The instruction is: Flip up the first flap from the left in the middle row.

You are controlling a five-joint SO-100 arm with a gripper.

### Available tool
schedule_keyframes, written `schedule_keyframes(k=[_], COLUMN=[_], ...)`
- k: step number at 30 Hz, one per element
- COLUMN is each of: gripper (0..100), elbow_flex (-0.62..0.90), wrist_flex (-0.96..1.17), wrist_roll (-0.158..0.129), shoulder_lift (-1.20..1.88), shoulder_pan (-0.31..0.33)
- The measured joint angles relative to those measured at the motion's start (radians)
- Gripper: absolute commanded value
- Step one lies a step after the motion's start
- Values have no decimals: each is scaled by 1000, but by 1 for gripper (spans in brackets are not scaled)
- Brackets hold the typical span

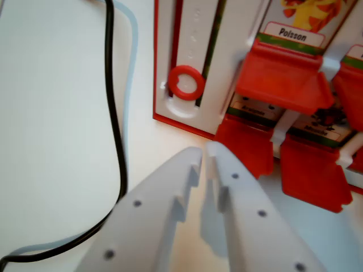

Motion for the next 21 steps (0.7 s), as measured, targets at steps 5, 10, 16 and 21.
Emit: schedule_keyframes(k=[5, 10, 16, 21], gripper=[0, 0, 0, 0], elbow_flex=[-34, -61, -87, -114], wrist_flex=[-12, -20, -31, -43], wrist_roll=[0, 0, -9, -9], shoulder_lift=[-35, -64, -107, -140], shoulder_pan=[21, 49, 71, 84])
